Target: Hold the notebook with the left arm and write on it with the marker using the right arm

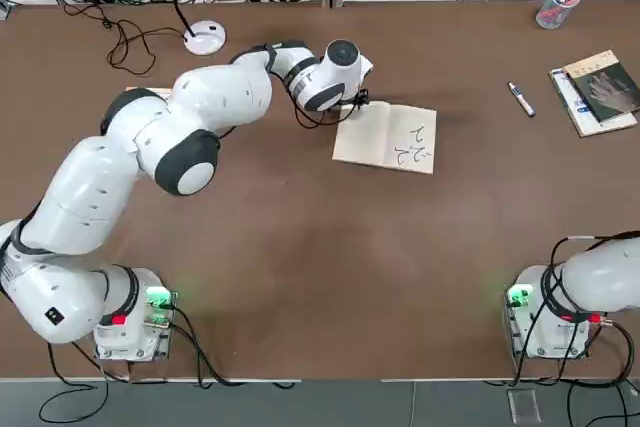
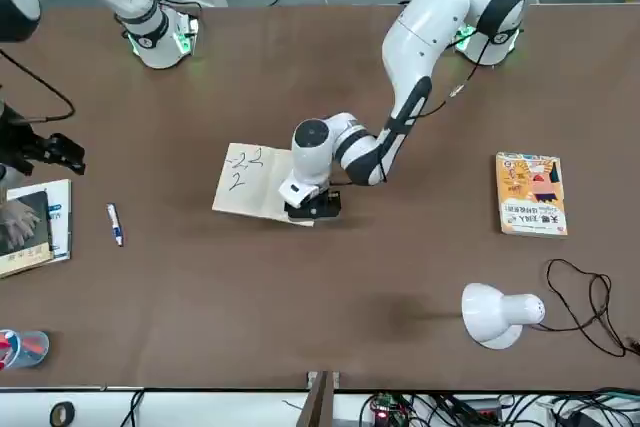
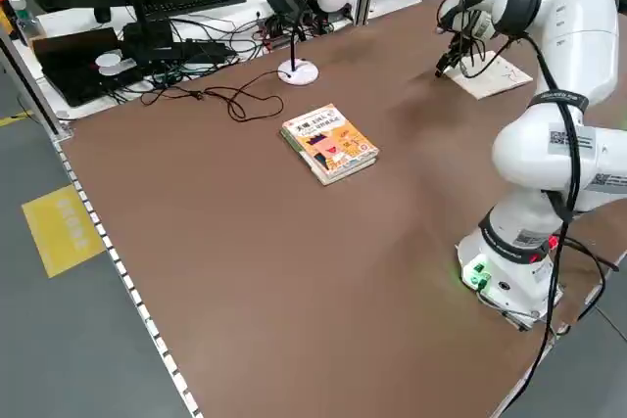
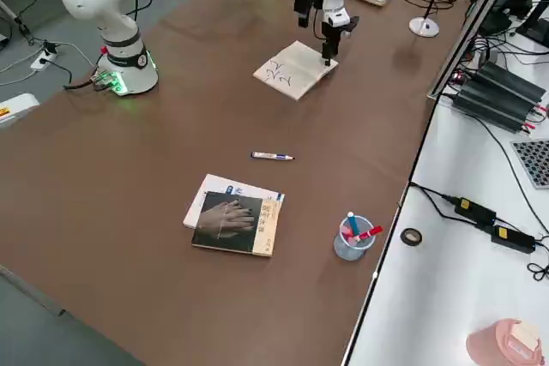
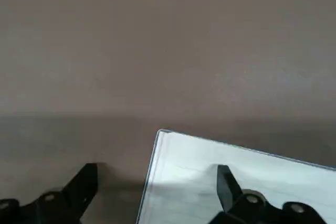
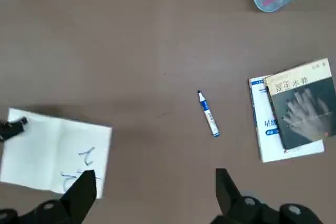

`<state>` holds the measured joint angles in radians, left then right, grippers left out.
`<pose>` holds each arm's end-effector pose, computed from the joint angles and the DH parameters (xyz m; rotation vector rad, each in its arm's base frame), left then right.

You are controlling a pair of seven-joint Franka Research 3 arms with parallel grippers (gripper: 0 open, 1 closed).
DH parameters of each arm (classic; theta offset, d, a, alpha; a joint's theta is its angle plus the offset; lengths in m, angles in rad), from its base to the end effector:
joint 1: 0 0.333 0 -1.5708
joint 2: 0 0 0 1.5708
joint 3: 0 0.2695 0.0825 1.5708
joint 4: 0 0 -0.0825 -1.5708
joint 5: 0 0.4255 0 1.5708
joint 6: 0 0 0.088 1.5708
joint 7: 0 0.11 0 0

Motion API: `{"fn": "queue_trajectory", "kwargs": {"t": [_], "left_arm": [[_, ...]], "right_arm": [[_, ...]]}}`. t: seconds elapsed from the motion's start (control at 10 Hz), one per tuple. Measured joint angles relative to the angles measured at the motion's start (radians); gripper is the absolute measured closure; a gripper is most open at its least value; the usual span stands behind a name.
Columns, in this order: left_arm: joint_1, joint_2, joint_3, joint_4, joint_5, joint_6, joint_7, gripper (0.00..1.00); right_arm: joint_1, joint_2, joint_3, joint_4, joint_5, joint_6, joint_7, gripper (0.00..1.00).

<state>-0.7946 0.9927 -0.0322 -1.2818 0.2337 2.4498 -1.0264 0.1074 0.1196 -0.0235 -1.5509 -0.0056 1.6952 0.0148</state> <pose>0.5150 -0.5515 0.1061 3.0656 0.0759 0.3333 0.6341 0.0534 0.5227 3.1323 0.1096 0.0394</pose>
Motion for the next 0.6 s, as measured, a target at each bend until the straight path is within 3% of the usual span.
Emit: {"fn": "queue_trajectory", "kwargs": {"t": [0.6], "left_arm": [[0.000, 0.000, 0.000, 0.001, 0.000, 0.000, 0.000, 0.00]], "right_arm": [[-0.080, 0.105, -0.002, -0.048, 0.005, 0.067, -0.366, 0.00]]}}
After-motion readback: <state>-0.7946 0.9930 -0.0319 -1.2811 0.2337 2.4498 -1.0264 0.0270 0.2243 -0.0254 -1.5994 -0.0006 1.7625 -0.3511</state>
